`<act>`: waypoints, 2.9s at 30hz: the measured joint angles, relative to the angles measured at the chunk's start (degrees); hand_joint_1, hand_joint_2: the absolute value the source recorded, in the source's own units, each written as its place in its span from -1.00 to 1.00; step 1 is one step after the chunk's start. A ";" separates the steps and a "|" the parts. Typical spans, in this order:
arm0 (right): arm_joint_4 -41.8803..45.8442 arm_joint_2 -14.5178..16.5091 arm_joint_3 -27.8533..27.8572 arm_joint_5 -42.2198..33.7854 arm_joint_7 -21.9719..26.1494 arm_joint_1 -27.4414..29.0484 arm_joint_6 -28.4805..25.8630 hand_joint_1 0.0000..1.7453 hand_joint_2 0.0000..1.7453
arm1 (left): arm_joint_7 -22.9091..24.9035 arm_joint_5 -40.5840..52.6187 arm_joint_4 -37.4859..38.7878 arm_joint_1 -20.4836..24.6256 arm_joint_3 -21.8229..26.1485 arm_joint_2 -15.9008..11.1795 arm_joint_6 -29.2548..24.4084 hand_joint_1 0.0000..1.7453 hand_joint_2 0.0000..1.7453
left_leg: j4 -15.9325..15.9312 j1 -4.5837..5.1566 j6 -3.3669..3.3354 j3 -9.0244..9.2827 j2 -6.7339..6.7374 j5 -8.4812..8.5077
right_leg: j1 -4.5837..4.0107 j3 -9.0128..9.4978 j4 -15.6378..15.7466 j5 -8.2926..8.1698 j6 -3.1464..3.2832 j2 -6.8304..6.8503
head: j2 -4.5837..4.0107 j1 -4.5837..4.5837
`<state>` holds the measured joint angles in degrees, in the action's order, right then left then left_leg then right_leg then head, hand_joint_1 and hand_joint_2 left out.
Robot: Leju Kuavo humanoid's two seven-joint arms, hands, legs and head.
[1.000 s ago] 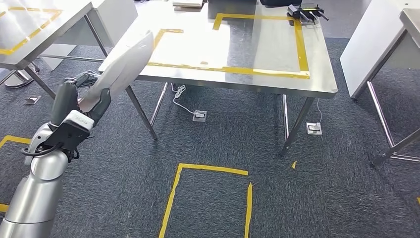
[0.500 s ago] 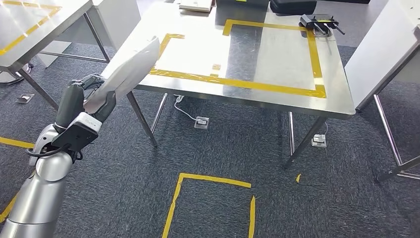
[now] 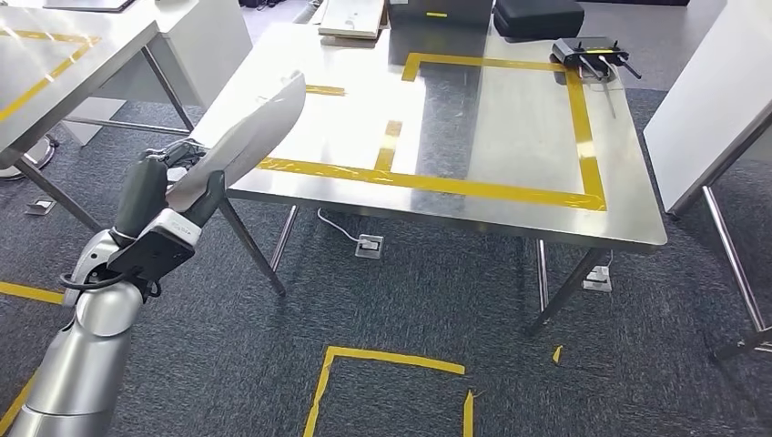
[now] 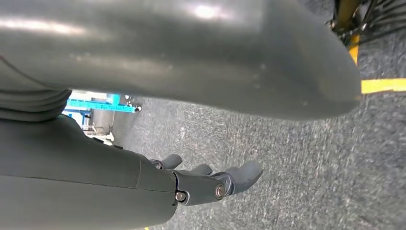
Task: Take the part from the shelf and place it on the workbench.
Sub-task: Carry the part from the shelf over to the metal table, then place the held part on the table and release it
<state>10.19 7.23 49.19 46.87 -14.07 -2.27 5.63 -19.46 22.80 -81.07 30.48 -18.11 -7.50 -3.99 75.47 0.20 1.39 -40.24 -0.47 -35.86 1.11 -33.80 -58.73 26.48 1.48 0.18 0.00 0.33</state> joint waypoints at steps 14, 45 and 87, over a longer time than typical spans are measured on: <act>0.02 -0.09 0.53 0.29 -0.26 -0.36 0.08 -1.00 -1.00 | 0.58 1.93 1.12 0.19 -1.09 1.21 0.93 1.00 1.00 | -16.86 0.14 -3.55 4.52 -0.02 11.47 | -0.40 -2.74 -14.38 8.69 -2.79 -0.44 | 0.00 -0.08; 0.11 -0.50 0.73 1.99 0.82 -0.62 0.50 -1.00 -1.00 | 0.64 3.18 11.22 1.12 -1.90 2.76 2.51 1.00 1.00 | -17.60 0.06 -3.46 5.84 0.05 10.87 | -0.55 -3.91 -14.56 8.86 -2.78 -0.43 | 0.00 0.32; 0.11 -3.38 -0.85 9.92 1.54 -0.42 3.59 -1.00 -1.00 | 9.60 42.49 65.65 20.26 -21.04 8.46 -18.32 1.00 1.00 | -18.10 0.62 -1.67 10.81 -0.20 6.44 | -0.76 -1.77 0.26 -2.20 -0.88 -0.43 | 0.00 0.34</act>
<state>10.29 3.85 48.35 56.79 -12.52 -2.69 9.22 -9.86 65.29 -15.42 50.73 -39.15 0.97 -22.31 57.36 0.82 -0.28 -29.43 -0.68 -29.42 0.34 -35.57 -58.47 24.28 0.60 -0.25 0.00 0.68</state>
